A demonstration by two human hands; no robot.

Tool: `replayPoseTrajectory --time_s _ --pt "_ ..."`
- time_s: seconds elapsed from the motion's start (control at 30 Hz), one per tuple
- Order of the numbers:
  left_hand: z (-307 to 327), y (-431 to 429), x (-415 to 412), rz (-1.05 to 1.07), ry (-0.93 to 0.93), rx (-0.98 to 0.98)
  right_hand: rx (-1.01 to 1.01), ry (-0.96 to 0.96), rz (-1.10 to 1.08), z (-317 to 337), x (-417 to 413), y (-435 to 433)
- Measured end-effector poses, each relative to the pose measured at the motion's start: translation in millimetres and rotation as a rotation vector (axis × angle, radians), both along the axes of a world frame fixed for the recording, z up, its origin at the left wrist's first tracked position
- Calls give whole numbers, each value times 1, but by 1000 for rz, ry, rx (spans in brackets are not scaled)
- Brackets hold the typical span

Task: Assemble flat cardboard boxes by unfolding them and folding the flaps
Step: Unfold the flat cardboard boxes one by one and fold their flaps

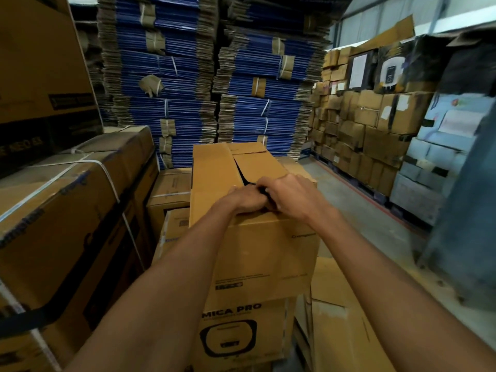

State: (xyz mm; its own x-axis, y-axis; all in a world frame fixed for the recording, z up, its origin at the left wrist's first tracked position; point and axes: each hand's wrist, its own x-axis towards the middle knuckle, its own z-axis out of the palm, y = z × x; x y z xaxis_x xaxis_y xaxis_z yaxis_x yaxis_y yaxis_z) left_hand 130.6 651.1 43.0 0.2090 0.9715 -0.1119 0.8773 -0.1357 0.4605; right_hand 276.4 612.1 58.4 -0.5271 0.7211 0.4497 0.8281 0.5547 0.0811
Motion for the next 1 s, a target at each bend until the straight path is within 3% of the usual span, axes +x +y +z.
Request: replayPoseTrajectory --time_s 0.17,0.7,1.0 --pt "13 17 5 133 -203 -75 68 105 -60 -3 5 7" --pt "36 9 -5 373 -444 162 82 387 -101 35 2 21" --pt "48 0 -29 272 -224 186 140 423 -131 23 -10 19"
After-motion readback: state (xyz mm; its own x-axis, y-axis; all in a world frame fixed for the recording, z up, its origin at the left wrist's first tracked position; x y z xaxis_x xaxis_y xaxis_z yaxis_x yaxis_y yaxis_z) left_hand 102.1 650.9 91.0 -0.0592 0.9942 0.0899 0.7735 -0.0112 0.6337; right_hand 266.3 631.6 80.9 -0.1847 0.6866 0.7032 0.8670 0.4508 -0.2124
